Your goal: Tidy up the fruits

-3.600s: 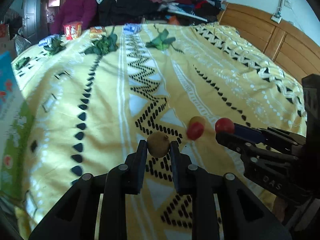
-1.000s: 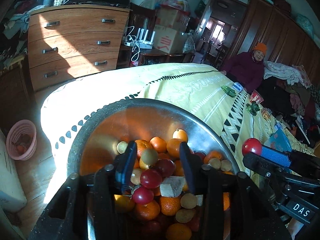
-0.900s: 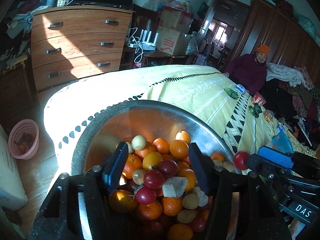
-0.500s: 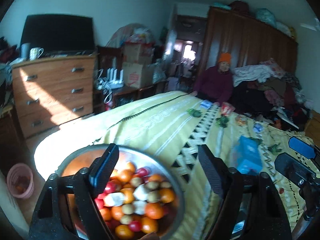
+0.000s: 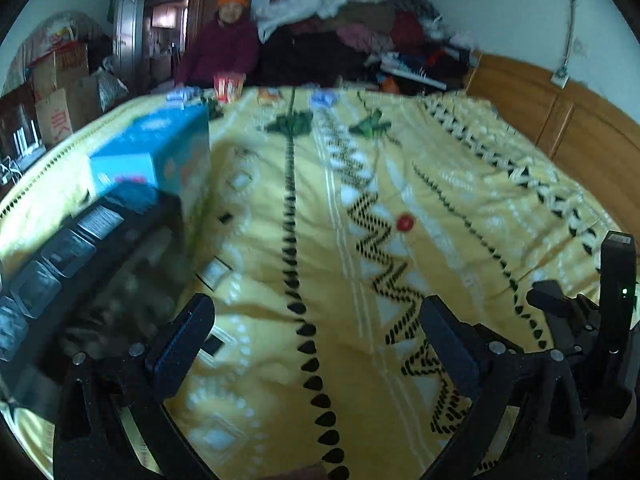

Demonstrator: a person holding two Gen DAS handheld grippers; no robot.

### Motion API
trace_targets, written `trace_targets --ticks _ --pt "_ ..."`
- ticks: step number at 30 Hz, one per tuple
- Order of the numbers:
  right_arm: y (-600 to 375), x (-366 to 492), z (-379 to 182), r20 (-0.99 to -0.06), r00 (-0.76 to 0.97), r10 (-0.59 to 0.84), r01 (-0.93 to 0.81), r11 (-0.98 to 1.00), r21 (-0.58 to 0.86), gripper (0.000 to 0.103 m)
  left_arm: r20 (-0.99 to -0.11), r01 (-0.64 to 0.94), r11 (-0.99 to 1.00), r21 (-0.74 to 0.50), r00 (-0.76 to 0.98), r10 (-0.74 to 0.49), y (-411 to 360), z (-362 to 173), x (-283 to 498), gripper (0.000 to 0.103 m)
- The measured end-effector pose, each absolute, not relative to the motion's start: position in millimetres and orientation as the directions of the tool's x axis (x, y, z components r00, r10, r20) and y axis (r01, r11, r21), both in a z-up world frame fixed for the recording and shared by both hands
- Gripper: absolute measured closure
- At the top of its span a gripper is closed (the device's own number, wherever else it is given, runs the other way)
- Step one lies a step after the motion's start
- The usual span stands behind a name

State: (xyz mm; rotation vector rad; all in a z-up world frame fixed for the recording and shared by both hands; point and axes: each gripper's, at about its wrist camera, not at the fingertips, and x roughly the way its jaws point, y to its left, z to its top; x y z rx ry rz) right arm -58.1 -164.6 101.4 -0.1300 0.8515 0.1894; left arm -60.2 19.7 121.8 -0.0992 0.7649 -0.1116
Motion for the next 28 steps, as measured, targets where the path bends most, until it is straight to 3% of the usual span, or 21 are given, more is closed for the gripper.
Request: trace_targets --ticks 3,10,28 --pt "-181.7 -33.0 61.7 -0.817 0.567 0.107 -0.206 0.979 -0.014 0.000 -0.760 0.012 0.995 -0.098 0.645 -0.082 8.9 74.7 -26.9 0.000" --pt "-200.2 -0.2 20.9 -0.855 0.501 0.134 -0.174 0.983 0.052 0.000 -0.839 -0.052 0.998 -0.020 0.544 0.011 3.2 9.4 8.3 0.000" --pt "-206.4 -4.4 14.7 -0.817 0.555 0.158 -0.176 0.982 0.070 0.000 -0.804 -0.047 0.999 -0.010 0.595 0.019 3.0 1.9 6.9 0.000"
